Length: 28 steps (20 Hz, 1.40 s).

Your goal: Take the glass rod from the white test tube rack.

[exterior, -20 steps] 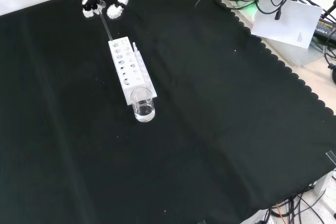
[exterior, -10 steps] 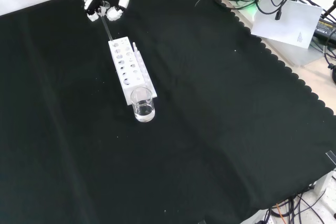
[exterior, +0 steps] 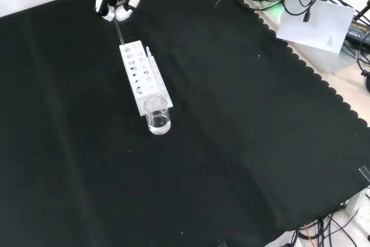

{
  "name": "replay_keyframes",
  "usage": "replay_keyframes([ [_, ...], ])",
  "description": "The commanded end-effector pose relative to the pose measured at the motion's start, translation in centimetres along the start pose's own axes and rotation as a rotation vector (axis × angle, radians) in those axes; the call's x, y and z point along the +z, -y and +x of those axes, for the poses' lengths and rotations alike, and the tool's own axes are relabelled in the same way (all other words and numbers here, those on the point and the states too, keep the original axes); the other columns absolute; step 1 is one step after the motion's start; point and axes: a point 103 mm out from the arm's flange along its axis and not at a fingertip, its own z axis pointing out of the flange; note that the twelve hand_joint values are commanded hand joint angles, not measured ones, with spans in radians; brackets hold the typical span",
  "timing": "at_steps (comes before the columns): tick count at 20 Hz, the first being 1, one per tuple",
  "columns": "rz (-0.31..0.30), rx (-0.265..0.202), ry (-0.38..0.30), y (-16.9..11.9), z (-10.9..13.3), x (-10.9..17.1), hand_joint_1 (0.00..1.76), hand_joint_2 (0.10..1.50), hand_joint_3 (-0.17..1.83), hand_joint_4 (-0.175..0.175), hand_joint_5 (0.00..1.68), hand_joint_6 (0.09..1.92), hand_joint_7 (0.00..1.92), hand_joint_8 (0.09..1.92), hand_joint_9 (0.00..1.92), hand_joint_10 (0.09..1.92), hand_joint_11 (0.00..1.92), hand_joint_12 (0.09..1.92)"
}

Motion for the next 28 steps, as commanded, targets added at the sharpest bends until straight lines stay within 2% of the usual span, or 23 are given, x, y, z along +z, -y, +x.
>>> replay_keyframes([
  [1,-0.070,0.022,-0.058,0.4,0.0,-1.2,1.26,0.85,0.62,-0.175,0.87,1.09,1.00,1.38,1.55,1.27,1.46,1.08],
  [3,-0.114,0.024,-0.100,0.8,-0.2,-1.9,1.27,0.84,0.60,-0.175,0.92,0.96,1.03,1.36,1.54,1.22,1.47,1.08],
  [6,-0.163,0.011,-0.173,1.6,-0.3,-3.5,1.28,0.91,0.44,-0.175,0.96,0.83,1.02,1.33,1.51,1.16,1.48,1.07],
  [10,-0.204,0.011,-0.186,3.0,0.0,-6.3,1.28,0.95,0.35,-0.175,0.97,0.79,1.02,1.32,1.51,1.12,1.48,1.07],
  [14,-0.200,0.021,-0.171,3.8,0.5,-8.3,1.28,0.98,0.30,-0.175,0.97,0.77,1.01,1.32,1.52,1.10,1.48,1.07],
  [17,-0.177,0.026,-0.209,4.3,0.6,-9.9,1.28,1.01,0.24,-0.175,0.98,0.74,1.01,1.32,1.52,1.08,1.49,1.08],
  [22,-0.189,0.033,-0.184,5.5,1.2,-12.4,1.28,1.04,0.17,-0.175,0.99,0.72,1.00,1.31,1.53,1.07,1.48,1.09],
  [28,-0.188,0.038,-0.180,5.6,2.0,-12.5,1.28,1.04,0.16,-0.175,0.99,0.71,1.00,1.31,1.53,1.07,1.49,1.09],
])
